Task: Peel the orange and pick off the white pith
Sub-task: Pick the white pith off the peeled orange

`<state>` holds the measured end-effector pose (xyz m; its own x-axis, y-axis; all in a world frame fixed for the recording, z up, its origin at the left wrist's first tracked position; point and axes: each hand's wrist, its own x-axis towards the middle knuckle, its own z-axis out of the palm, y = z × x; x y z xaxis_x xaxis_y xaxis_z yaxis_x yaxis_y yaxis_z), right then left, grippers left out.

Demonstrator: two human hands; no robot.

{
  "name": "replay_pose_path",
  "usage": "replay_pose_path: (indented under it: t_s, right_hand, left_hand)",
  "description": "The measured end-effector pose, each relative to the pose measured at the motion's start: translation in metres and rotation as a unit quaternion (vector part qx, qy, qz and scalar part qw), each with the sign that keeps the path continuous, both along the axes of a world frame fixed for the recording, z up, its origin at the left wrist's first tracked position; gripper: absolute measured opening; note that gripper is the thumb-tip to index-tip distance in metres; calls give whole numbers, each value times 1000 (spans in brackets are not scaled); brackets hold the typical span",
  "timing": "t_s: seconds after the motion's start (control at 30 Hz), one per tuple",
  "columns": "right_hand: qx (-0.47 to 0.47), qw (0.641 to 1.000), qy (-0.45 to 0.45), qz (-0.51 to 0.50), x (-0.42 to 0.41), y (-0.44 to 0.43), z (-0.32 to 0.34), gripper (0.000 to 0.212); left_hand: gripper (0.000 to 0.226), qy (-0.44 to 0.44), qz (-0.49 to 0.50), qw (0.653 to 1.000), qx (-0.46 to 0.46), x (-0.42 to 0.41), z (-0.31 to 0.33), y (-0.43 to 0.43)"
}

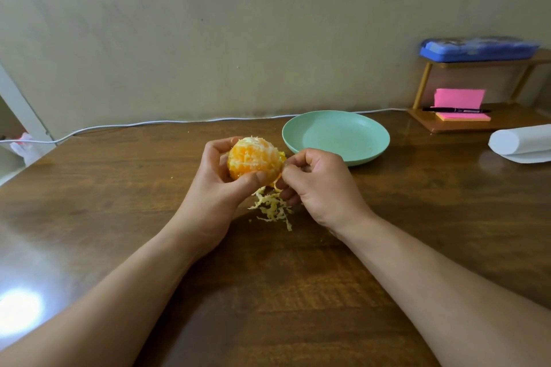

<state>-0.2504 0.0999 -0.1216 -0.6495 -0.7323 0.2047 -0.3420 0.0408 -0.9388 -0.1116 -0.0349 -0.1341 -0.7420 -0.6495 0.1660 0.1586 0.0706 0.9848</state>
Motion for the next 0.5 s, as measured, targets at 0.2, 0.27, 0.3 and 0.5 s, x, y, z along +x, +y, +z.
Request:
replay_pose_path:
  t_s: [0.2,0.27,0.3,0.5]
  right_hand:
    - [-22,999,-37,17,0,0,0,12]
    - [-32,997,-60,31,-1,0,1,14]
    - [-33,997,-66,38,-2,0,2,14]
    - [-20,997,-34,65,-4,1,3,12]
  left_hand:
    - [74,61,-39,990,124,-3,2,0]
    - [69,76,-42,985,147,-3,3,-2]
    - [68,79,-39,985,151,-3,2,-3]
    - [71,70,-27,990,117,-2,2,-7]
